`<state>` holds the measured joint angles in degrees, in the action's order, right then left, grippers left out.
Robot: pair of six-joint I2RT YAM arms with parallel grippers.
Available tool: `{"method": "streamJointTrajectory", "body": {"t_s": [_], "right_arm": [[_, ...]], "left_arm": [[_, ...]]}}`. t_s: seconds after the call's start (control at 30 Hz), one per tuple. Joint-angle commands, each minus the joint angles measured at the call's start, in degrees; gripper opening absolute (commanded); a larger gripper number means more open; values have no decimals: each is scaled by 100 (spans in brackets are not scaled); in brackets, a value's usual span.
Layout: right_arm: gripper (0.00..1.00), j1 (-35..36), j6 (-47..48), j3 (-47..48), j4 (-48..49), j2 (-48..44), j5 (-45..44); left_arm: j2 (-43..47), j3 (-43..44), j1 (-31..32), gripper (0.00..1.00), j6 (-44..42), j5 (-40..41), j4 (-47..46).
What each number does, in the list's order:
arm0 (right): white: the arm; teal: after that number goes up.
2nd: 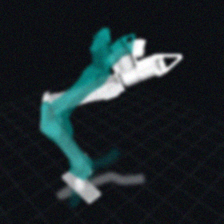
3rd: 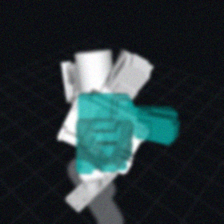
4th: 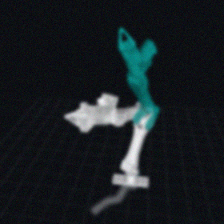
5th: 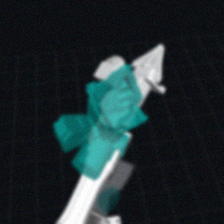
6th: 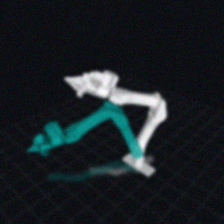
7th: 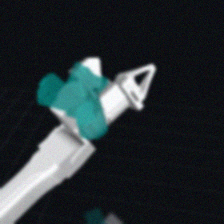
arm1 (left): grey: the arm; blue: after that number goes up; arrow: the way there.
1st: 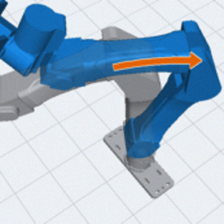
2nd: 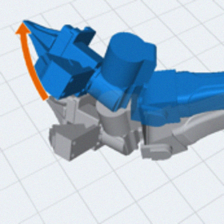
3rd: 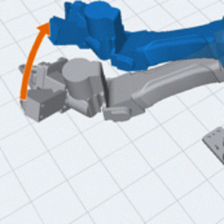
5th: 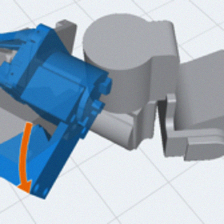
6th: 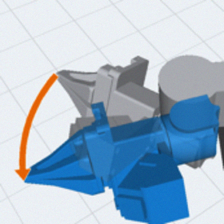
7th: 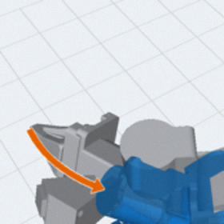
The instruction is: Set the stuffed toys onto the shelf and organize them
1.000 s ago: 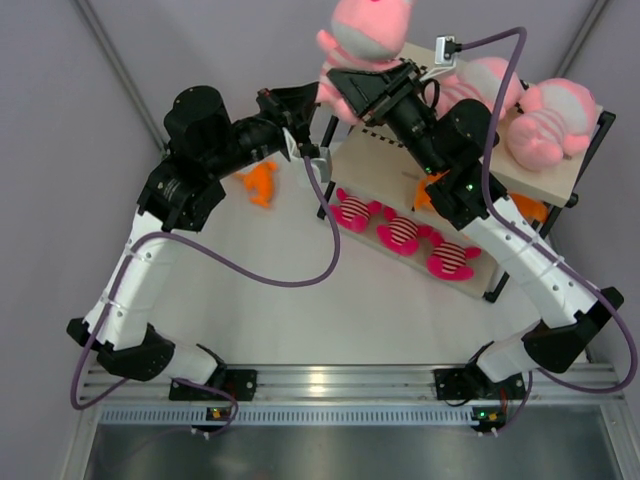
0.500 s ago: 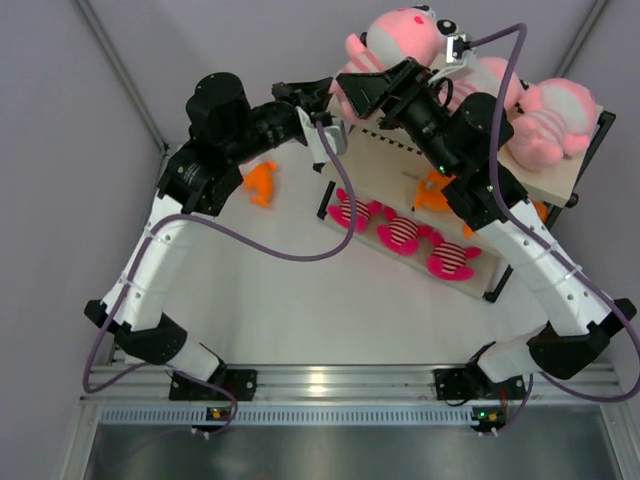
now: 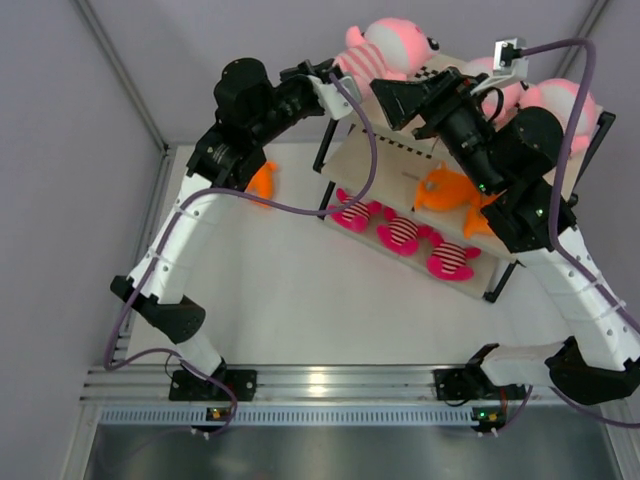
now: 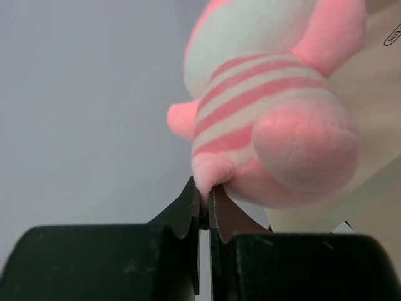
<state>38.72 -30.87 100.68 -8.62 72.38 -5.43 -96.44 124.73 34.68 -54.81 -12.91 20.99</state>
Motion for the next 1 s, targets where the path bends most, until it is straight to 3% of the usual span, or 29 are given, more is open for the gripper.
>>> {"method": "streamJointTrajectory", "body": {"t_s": [0.0, 0.37, 0.7, 0.97], "right_arm": [[84, -66, 274, -40, 45, -259, -142], [83, -66, 459, 162, -218, -391, -19], [82, -66, 652, -522, -105, -1050, -616], [83, -66, 811, -550, -289, -1226, -758]], "left_arm": [[-32, 298, -22, 0, 392, 490, -377], [-374, 183, -14, 0, 576, 385, -385], [-1069, 359, 461, 0, 734, 1861, -1299], [-1158, 430, 567, 0, 761, 1678, -1300]]}}
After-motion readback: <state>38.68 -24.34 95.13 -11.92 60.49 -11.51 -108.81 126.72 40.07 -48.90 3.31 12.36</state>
